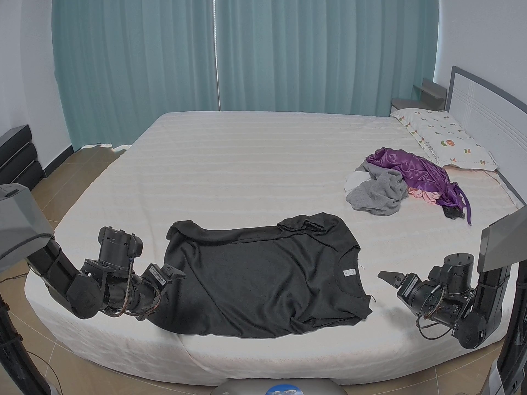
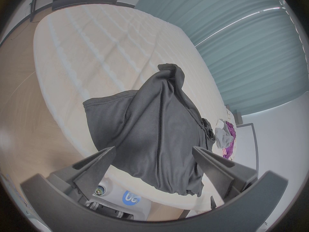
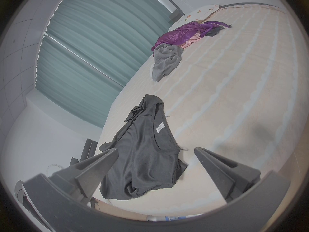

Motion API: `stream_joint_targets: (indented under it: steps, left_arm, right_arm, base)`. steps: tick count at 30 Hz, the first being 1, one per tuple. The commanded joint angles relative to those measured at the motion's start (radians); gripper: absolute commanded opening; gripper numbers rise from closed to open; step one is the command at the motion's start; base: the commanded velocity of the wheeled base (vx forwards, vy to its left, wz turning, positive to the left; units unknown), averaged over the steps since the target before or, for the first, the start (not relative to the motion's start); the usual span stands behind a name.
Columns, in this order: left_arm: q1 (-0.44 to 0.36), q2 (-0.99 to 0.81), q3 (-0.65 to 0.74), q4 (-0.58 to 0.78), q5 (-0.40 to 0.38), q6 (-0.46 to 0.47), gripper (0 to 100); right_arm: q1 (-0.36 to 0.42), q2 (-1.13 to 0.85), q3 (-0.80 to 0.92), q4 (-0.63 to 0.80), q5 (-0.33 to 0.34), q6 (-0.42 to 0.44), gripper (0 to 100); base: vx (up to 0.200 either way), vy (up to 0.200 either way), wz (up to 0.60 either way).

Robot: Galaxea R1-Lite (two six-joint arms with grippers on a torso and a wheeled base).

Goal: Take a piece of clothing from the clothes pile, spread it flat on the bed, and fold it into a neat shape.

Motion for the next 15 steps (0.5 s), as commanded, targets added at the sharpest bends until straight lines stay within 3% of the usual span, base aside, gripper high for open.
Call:
stream_joint_targets:
  steps: [1, 9, 15]
  left_arm:
    - [0.001, 0.002, 0.010, 0.000, 0.015, 0.000, 100]
    - [0.012, 0.016, 0.035, 0.000, 0.103, 0.002, 100]
    - [0.018, 0.111, 0.018, -0.003, 0.169, 0.008, 100]
  right_arm:
    - [0.002, 0.002, 0.004, -0.013, 0.002, 0.001, 100]
    - [0.005, 0.002, 0.004, -0.013, 0.005, 0.038, 100]
    - [0.006, 0.004, 0.006, -0.013, 0.006, 0.039, 100]
  base:
    - [-0.200, 0.000, 0.00]
    - [-0.200, 0.000, 0.00]
    - [0.000, 0.000, 0.00]
